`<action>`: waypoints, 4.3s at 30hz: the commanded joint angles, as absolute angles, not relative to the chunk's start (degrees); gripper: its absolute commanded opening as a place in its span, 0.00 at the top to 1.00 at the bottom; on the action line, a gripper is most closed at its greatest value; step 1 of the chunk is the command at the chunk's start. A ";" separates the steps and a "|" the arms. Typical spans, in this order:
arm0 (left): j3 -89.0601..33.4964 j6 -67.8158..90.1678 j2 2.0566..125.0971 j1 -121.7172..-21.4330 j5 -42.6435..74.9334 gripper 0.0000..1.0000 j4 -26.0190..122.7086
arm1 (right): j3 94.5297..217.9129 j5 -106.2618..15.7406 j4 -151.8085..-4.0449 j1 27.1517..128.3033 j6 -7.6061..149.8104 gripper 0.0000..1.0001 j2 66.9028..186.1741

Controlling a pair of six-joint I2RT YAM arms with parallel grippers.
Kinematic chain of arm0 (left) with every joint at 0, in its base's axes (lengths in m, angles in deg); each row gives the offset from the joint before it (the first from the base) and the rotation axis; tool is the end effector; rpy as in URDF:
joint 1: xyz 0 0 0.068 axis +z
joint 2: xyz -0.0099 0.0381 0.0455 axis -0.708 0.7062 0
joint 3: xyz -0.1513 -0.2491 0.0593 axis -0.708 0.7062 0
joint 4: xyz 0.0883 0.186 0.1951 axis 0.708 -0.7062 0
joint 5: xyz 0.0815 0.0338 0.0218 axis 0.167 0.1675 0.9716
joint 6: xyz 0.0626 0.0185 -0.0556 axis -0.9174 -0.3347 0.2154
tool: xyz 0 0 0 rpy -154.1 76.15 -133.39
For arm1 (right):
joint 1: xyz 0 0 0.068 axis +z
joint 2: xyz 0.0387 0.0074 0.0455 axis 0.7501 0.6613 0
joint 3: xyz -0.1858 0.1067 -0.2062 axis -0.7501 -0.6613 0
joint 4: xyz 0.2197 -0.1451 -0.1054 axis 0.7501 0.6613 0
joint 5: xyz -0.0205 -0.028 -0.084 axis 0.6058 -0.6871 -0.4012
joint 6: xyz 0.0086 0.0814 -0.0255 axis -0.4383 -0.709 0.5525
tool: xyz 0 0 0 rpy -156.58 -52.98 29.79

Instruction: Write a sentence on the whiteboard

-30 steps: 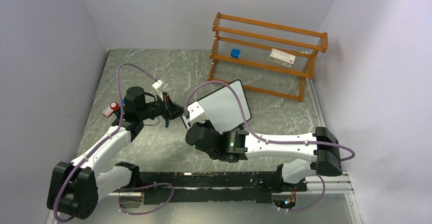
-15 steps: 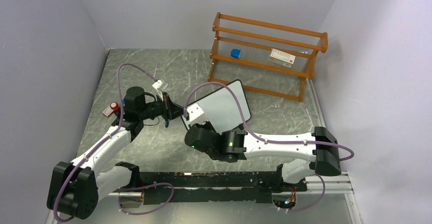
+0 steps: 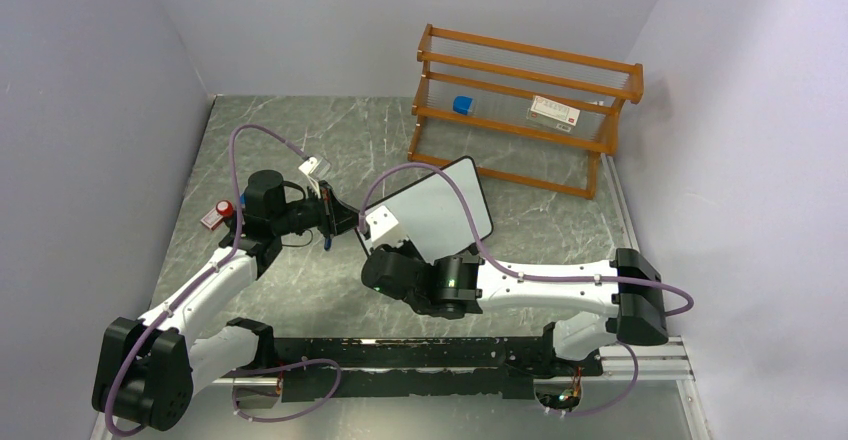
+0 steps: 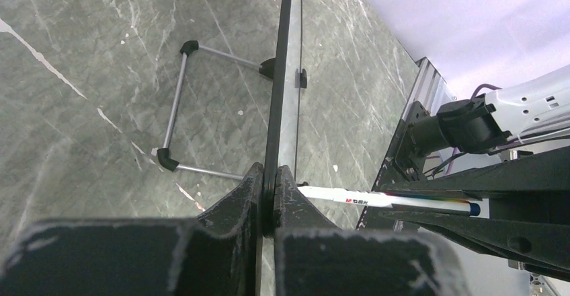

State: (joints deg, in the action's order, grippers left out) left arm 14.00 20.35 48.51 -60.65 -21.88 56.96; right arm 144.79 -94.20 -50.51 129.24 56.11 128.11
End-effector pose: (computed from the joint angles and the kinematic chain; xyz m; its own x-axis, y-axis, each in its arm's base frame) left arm 0.2345 -0.1220 0.2413 -0.5954 -0.0883 -0.7986 0.6759 0.4824 -0.5572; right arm 0.1055 0.3341 0.2776 -0.3574 -0.4521 -0.8173 -0.5759 0.7956 -0.1882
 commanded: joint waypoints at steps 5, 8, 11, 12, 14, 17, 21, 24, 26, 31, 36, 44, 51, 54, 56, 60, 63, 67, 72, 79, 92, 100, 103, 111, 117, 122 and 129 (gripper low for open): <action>13.36 17.42 49.77 -60.45 -16.99 0.95 53.91 | 146.71 -91.71 -50.96 129.04 56.30 1.00 129.79; 13.36 17.35 49.70 -60.41 -16.90 0.95 53.89 | 146.91 -91.23 -51.67 129.11 56.51 1.00 129.66; 13.42 17.42 49.78 -60.43 -16.99 0.95 54.01 | 146.88 -91.52 -52.46 129.09 56.31 1.00 129.36; 13.45 17.49 49.72 -60.43 -16.99 0.95 53.98 | 146.78 -91.67 -52.96 129.14 56.11 1.00 129.24; 13.45 17.38 49.77 -60.46 -16.98 0.95 53.97 | 146.45 -92.06 -53.84 129.12 55.74 1.00 128.85; 13.45 17.36 49.69 -60.46 -16.91 0.95 53.87 | 145.96 -92.76 -55.30 129.13 55.43 1.00 128.43; 13.45 17.35 49.61 -60.45 -16.84 0.95 53.85 | 145.71 -93.27 -55.96 129.16 55.38 1.00 127.83; 13.37 17.27 49.68 -60.41 -16.73 0.95 53.78 | 145.34 -93.01 -56.17 129.11 55.43 1.00 127.17; 13.36 17.20 49.69 -60.41 -16.64 0.95 53.66 | 144.99 -92.58 -56.26 129.09 55.58 1.00 126.42; 13.27 17.01 49.84 -60.46 -16.42 0.95 53.35 | 143.48 -92.30 -55.35 129.06 55.17 1.00 124.09; 13.19 16.91 49.97 -60.40 -16.29 0.95 53.23 | 141.99 -94.47 -53.90 128.90 54.27 1.00 122.87; 13.19 16.82 50.13 -60.34 -16.29 0.95 53.26 | 140.59 -96.55 -54.78 127.95 52.79 1.00 122.93; 13.19 16.76 50.13 -60.32 -16.40 0.95 53.18 | 140.07 -96.84 -56.85 127.60 53.47 1.00 122.56; 13.19 16.74 50.19 -60.37 -16.46 0.95 53.19 | 139.94 -96.91 -57.54 127.50 53.74 1.00 121.98; 13.19 16.87 50.30 -60.31 -16.55 0.95 53.24 | 139.91 -97.16 -57.57 127.33 53.59 1.00 121.92; 13.19 16.83 50.30 -60.37 -16.47 0.95 53.25 | 140.17 -97.61 -56.80 127.01 53.24 1.00 122.48; 13.19 16.74 50.30 -60.32 -16.46 0.95 53.27 | 140.19 -97.56 -56.55 126.75 52.96 1.00 122.86; 13.19 16.78 50.38 -60.37 -16.55 0.95 53.26 | 140.01 -97.23 -57.55 126.57 53.30 1.00 122.89; 13.19 16.88 50.40 -60.31 -16.64 0.95 53.34 | 140.15 -96.27 -58.22 126.38 53.89 1.00 123.51; 13.19 16.83 50.37 -60.35 -16.72 0.95 53.39 | 140.43 -94.22 -57.70 126.39 54.29 1.00 124.37; 13.19 16.91 50.45 -60.35 -16.72 0.95 53.49 | 140.59 -91.82 -55.84 126.42 54.59 1.00 124.65; 13.19 16.91 50.49 -60.32 -16.73 0.95 53.56 | 140.46 -92.18 -53.62 126.40 54.19 1.00 124.91; 13.19 16.92 50.44 -60.29 -16.81 0.95 53.51 | 140.21 -92.48 -52.97 126.43 53.92 1.00 124.84; 13.25 16.91 50.49 -60.28 -16.83 0.95 53.57 | 140.02 -95.71 -52.01 126.34 52.60 1.00 124.65; 13.35 16.91 50.49 -60.34 -16.98 0.95 53.56 | 139.39 -97.46 -53.94 126.29 52.23 1.00 124.30; 13.36 16.91 50.57 -60.32 -17.08 0.95 53.67 | 139.57 -98.47 -55.37 126.12 52.77 1.00 124.20; 13.36 16.97 50.58 -60.24 -17.15 0.95 53.65 | 140.00 -98.43 -57.33 126.18 54.03 1.00 124.02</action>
